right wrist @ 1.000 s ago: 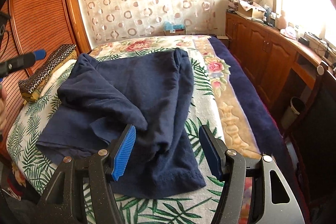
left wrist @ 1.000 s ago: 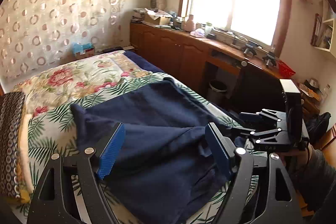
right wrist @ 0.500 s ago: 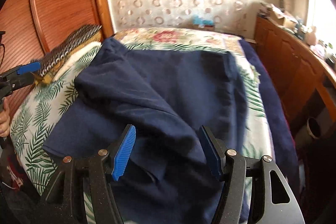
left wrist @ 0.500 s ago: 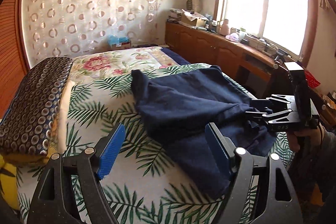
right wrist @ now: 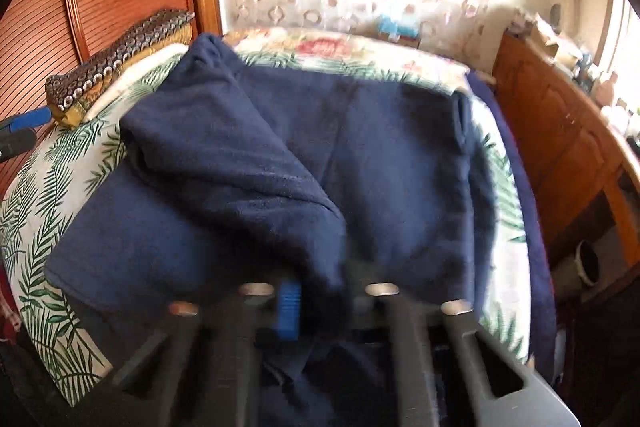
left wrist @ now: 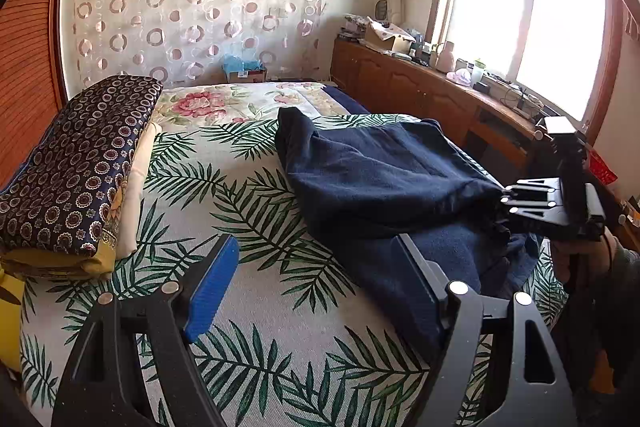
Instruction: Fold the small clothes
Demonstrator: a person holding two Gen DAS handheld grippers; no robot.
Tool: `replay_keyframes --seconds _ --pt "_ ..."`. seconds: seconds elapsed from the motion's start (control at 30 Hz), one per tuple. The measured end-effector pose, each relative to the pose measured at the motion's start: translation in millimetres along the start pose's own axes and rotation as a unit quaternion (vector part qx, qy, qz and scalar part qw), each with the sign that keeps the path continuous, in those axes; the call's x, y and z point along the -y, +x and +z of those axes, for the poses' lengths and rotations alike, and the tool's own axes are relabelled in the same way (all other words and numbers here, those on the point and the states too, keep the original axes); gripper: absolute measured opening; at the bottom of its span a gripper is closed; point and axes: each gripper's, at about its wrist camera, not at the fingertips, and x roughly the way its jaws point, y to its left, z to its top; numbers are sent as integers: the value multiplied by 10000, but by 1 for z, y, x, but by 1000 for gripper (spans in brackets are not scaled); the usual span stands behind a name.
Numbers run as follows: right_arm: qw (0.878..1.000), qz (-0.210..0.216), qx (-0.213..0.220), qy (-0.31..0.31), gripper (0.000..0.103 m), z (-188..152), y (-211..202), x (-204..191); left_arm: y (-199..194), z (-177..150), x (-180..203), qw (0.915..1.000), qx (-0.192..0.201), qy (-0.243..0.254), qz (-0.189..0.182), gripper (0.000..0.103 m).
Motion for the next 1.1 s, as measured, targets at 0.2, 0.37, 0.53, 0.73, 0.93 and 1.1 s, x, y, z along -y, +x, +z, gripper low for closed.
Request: replay_keyframes --seconds 0.2,0.37,0.53,0.73,0.93,1.1 --pt "9971 121 738 159 10 5 -49 -15 -3 -2 1 10000 34 -15 -35 79" --pt "9955 -34 948 -14 10 10 -80 -14 -9 0 3 9999 139 23 -28 79" --pt "9991 -225 336 148 10 -8 -54 -1 -13 2 6 9998 212 30 -29 79" --pt "9993 -266 70 254 18 -19 -38 1 -13 3 6 9998 208 22 23 79" --pt "9976 -622 228 213 40 -15 -60 4 -13 5 5 9997 226 6 55 79" --pt "9973 -501 534 106 49 -9 -79 -8 -15 5 2 9996 264 -48 80 79"
